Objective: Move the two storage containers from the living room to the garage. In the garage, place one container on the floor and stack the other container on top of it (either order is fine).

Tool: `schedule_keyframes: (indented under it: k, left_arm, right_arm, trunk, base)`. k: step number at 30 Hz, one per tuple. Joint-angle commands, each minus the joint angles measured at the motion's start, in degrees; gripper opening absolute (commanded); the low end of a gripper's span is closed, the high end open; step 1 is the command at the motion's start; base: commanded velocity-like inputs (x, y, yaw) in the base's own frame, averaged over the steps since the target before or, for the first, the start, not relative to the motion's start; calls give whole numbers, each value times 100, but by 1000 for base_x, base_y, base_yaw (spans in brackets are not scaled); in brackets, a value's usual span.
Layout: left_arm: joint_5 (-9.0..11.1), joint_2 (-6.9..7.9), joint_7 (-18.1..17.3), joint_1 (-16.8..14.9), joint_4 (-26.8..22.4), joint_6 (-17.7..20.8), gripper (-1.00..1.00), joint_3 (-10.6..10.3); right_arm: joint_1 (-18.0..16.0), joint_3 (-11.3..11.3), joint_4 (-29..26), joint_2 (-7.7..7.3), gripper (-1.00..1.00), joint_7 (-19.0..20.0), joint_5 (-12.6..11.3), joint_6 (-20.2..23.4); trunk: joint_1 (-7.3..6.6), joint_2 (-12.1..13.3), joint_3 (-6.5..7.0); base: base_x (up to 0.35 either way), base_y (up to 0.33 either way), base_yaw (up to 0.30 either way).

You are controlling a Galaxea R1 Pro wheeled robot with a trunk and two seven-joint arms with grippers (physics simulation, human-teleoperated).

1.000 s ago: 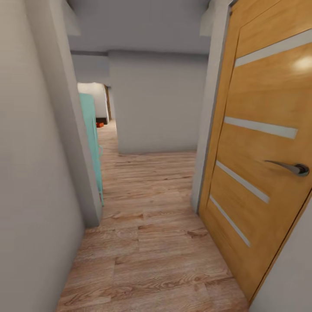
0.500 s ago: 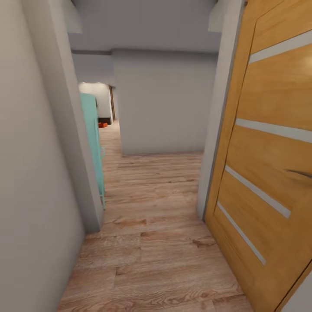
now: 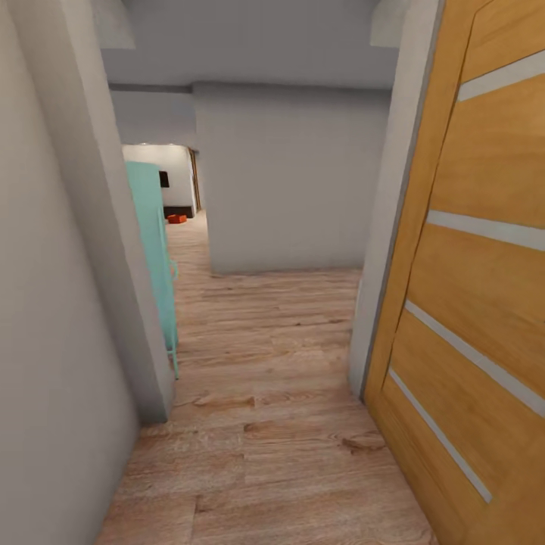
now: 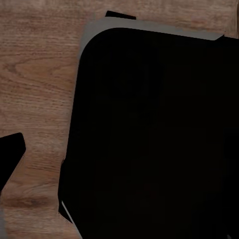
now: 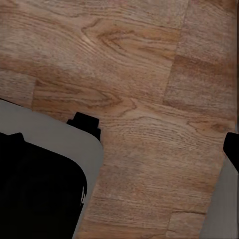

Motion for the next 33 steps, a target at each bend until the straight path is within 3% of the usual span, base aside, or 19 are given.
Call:
schedule_keyframes:
  k: [1,33]
  left_arm:
    - [32,1,7,-1,-4,-3,100,2]
    - [32,3,7,-1,-4,-3,100,1]
  right_arm:
    - [-6,46,18,4,100,19,-60,-35]
    - [-8,46,18,2,100,19,-60,-35]
  trunk:
    - [3,-2,-5]
    - [3,-2,-5]
  base:
    - [321,0,0]
    - [321,0,0]
